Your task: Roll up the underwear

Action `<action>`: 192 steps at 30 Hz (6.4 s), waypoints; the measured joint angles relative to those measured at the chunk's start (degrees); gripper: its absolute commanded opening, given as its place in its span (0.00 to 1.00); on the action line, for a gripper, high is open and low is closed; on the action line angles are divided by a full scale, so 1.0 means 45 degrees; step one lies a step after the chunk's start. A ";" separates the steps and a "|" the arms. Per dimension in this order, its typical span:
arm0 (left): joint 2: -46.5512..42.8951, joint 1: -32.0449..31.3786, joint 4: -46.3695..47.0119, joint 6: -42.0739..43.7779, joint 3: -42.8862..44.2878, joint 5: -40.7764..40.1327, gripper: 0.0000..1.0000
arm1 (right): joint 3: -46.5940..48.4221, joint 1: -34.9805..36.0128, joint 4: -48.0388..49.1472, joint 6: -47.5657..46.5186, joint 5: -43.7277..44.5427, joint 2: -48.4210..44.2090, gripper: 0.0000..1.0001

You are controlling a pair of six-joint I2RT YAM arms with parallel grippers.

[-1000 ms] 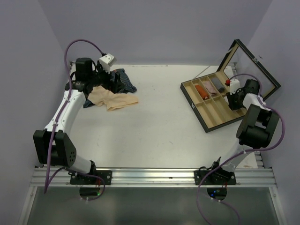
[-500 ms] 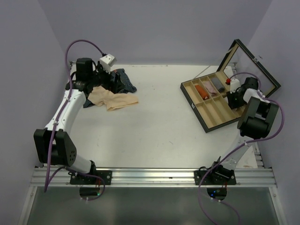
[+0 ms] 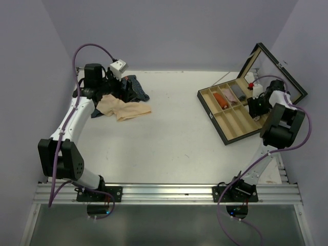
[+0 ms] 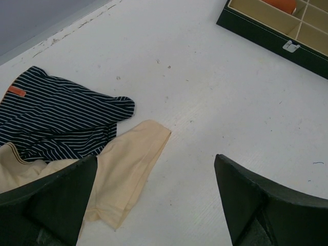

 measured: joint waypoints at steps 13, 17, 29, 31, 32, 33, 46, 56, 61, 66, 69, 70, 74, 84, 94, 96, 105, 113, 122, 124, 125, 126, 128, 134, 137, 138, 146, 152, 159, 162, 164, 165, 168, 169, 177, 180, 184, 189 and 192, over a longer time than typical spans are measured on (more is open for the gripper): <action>0.0165 0.0000 -0.0165 0.0000 0.0214 0.0049 1.00 | 0.0913 0.0000 -0.0690 0.0151 -0.0214 0.0000 0.53; 0.0194 0.0000 -0.0165 0.0000 0.0219 0.0087 1.00 | 0.0913 0.0005 -0.0738 0.0044 -0.0219 0.0000 0.59; 0.0204 0.0000 -0.0165 -0.0005 0.0219 0.0102 1.00 | 0.0826 0.0000 -0.0699 0.0219 -0.0044 -0.0821 0.52; 0.0248 0.0000 -0.0165 -0.0005 0.0219 0.0102 1.00 | 0.0767 -0.0010 -0.0753 0.0403 -0.0073 -0.0933 0.37; 0.0291 0.0000 -0.0165 -0.0005 0.0219 0.0102 1.00 | 0.0767 -0.0010 -0.0792 0.0539 -0.0117 -0.0942 0.34; 0.0355 0.0000 -0.0175 -0.0010 0.0228 0.0102 1.00 | 0.0767 -0.0010 -0.0845 0.0627 -0.0214 -0.0957 0.30; 0.2249 0.0782 -0.1428 0.0306 0.1851 -0.0675 0.70 | -0.0044 0.0466 -0.1933 0.1137 -0.0937 -0.2098 0.31; 0.6008 0.1739 -0.3536 0.3084 0.3570 -0.2953 0.64 | -0.1035 0.3623 -0.1345 0.2419 -0.0253 -0.4731 0.40; 0.6416 0.1705 -0.4031 0.3672 0.3487 -0.3094 0.64 | -0.1098 0.3628 -0.0554 0.2637 0.0243 -0.5430 0.39; 0.6387 0.1681 -0.4075 0.3701 0.3468 -0.3050 0.65 | -0.1860 0.3381 0.0189 0.2380 0.0894 -0.5838 0.36; 0.6047 0.1681 -0.3939 0.3793 0.2958 -0.2890 0.65 | -0.2157 0.3157 0.0044 0.2118 0.0680 -0.5814 0.36; 0.5824 0.1681 -0.3910 0.3823 0.2623 -0.2822 0.66 | -0.2254 0.3133 0.0010 0.2025 0.0447 -0.5853 0.36; 0.5022 0.1681 -0.3886 0.3876 0.1491 -0.2531 0.68 | -0.2569 0.3521 -0.0248 0.2074 -0.0170 -0.6246 0.36; 0.4182 0.1676 -0.3827 0.3847 0.0544 -0.2113 0.70 | -0.4624 0.4896 -0.0355 0.2647 -0.0593 -0.6980 0.39; 0.4167 0.1676 -0.3580 0.3759 0.0073 -0.2035 0.70 | -0.2618 0.3007 -0.0350 0.1583 -0.0471 -0.4760 0.39; 0.4172 0.1676 -0.3507 0.3740 0.0063 -0.2035 0.70 | -0.1724 0.2618 -0.0559 0.1331 -0.0384 -0.4036 0.39; 0.4294 0.1676 -0.3211 0.3463 0.0063 -0.1982 0.70 | 0.1783 0.2191 -0.1107 0.0884 -0.0447 -0.2268 0.43; 0.4303 0.1676 -0.3172 0.3424 -0.0005 -0.1953 0.72 | 0.0607 0.4367 -0.1326 0.1933 -0.0991 -0.3599 0.48; 0.4303 0.1676 -0.3045 0.3201 -0.0102 -0.1763 0.74 | -0.2992 0.7125 -0.0423 0.4930 -0.0670 -0.5299 0.53; 0.4303 0.1676 -0.2987 0.3157 -0.0146 -0.1719 0.74 | -0.3526 0.7053 -0.0238 0.5251 -0.0403 -0.5285 0.53; 0.4303 0.1676 -0.2968 0.3128 -0.0180 -0.1710 0.74 | -0.3745 0.7014 -0.0194 0.5406 -0.0204 -0.5289 0.53; 0.4303 0.1676 -0.2963 0.3099 -0.0219 -0.1700 0.74 | -0.3929 0.6994 -0.0131 0.5532 -0.0010 -0.5289 0.53; 0.4303 0.1676 -0.2963 0.3094 -0.0267 -0.1700 0.74 | -0.4250 0.6994 0.0058 0.5751 0.0423 -0.5285 0.53; 0.4303 0.1676 -0.2958 0.3094 -0.0291 -0.1705 0.74 | -0.4809 0.6994 0.0563 0.6008 0.1404 -0.5231 0.53; 0.4303 0.1676 -0.2953 0.3094 -0.0291 -0.1705 0.74 | -0.4867 0.6994 0.0821 0.6023 0.1744 -0.4935 0.53; 0.4303 0.1676 -0.2948 0.3094 -0.0291 -0.1705 0.74 | -0.4867 0.6994 0.0923 0.6023 0.1792 -0.4750 0.52; 0.4303 0.1676 -0.2943 0.3089 -0.0291 -0.1705 0.75 | -0.4600 0.6659 0.1039 0.5999 0.1681 -0.2914 0.14; 0.4299 0.1676 -0.2929 0.3084 -0.0291 -0.1710 0.75 | -0.3774 0.5897 0.0398 0.6348 0.1486 -0.2322 0.00; 0.4299 0.1676 -0.2924 0.3065 -0.0291 -0.1710 0.75 | -0.2074 0.4867 0.0019 0.5474 0.1467 -0.1146 0.00; 0.4299 0.1676 -0.2924 0.3065 -0.0291 -0.1710 0.75 | -0.1481 0.4653 -0.0044 0.5212 0.1520 -0.0714 0.00; 0.4299 0.1676 -0.2924 0.3065 -0.0291 -0.1710 0.75 | -0.1146 0.4551 -0.0063 0.5139 0.1564 -0.0466 0.00; 0.4299 0.1676 -0.2924 0.3065 -0.0291 -0.1710 0.75 | -0.0981 0.4498 -0.0087 0.5119 0.1598 -0.0355 0.00; 0.4299 0.1676 -0.2929 0.3070 -0.0291 -0.1710 0.77 | -0.0515 0.4367 -0.0151 0.5076 0.1637 -0.0049 0.00; 0.4299 0.1676 -0.2929 0.3075 -0.0291 -0.1710 0.77 | -0.0413 0.4342 -0.0151 0.5032 0.1656 0.0029 0.00; 0.4323 0.1676 -0.3007 0.3517 -0.0204 -0.1710 0.76 | 0.0437 0.4211 -0.0466 0.4090 0.1749 0.0505 0.21; 0.4469 0.1676 -0.3118 0.3910 0.0160 -0.1710 0.75 | 0.0821 0.4153 -0.0544 0.3439 0.1739 0.0578 0.34; 0.4741 0.1637 -0.3050 0.4211 0.0612 -0.1739 0.73 | 0.1209 0.4119 -0.0593 0.2885 0.1734 0.0534 0.51; 0.5294 0.1229 -0.2832 0.4255 0.0641 -0.2331 0.67 | 0.1467 0.4041 -0.0719 0.2671 0.1671 -0.0131 0.56; 0.5814 0.0831 -0.2754 0.4250 0.0641 -0.2705 0.52 | 0.1681 0.3988 -0.0942 0.2686 0.1399 -0.0908 0.58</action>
